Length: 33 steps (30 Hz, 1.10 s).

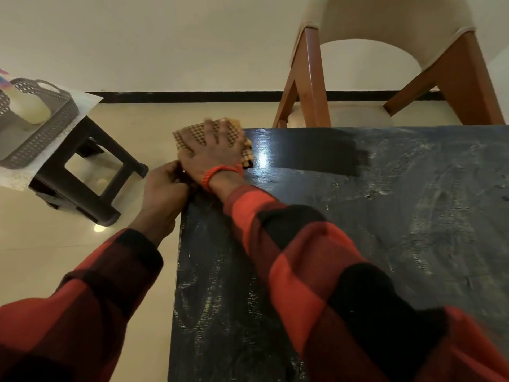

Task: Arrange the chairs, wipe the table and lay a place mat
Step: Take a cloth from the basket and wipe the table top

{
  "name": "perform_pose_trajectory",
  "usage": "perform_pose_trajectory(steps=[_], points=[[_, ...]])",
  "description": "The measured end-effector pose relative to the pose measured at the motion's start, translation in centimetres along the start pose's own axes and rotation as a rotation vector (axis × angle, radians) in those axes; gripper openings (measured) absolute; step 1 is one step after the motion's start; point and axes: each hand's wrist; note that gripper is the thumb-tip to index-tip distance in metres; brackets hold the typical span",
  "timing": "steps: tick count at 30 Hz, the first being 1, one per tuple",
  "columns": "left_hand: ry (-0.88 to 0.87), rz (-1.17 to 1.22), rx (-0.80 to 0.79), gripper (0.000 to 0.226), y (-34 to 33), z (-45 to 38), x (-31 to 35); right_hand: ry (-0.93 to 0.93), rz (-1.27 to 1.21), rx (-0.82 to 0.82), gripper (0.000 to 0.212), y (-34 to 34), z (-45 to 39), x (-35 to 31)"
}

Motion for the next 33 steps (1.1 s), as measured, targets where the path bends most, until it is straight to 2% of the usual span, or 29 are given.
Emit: perform_pose_trajectory(steps=[3, 6, 8, 11, 15, 19, 22, 27, 33], points=[[0.068, 0.109, -0.012, 0.036, 0.7, -0.4, -0.6, 0.006, -0.006, -0.001, 0.058, -0.4, -0.8, -1.3], [0.182, 0.388, -0.023, 0.037, 1.3, -0.5, -0.4, -0.005, -0.019, 0.013, 0.058, -0.3, 0.0, -0.8], [0.231, 0.473, -0.022, 0.047, 1.8, -0.8, -0.1, 0.002, -0.003, 0.023, 0.058, -0.2, 1.7, -0.7], [0.229, 0.37, -0.085, 0.065, 2.0, -0.7, 0.3, 0.036, -0.002, 0.041, 0.057, -0.1, 5.7, -0.8], [0.217, 0.244, -0.072, 0.068, 2.0, 1.1, 0.0, 0.008, -0.044, 0.048, 0.059, -0.2, 11.4, -1.3], [0.25, 0.258, 0.029, 0.058, 2.7, 2.9, -1.4, -0.029, -0.08, 0.07, 0.057, -0.3, 16.2, -2.0], [0.216, 0.204, 0.015, 0.062, 2.5, 3.4, -1.5, -0.034, -0.106, 0.066, 0.058, -0.7, 18.8, -2.1], [0.238, 0.215, -0.035, 0.083, 2.8, 3.2, -0.4, -0.031, -0.075, 0.063, 0.061, -0.7, 17.2, -2.0], [0.162, 0.119, -0.034, 0.073, 2.4, 3.9, -0.7, -0.078, 0.015, 0.038, 0.065, 1.2, 11.8, 4.1]])
Point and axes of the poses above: each hand's wrist, its own z-axis away from the middle knuckle, its own y-axis out of the back of the hand, x = y × z, and after that the axes turned 6 degrees about x, right-handed
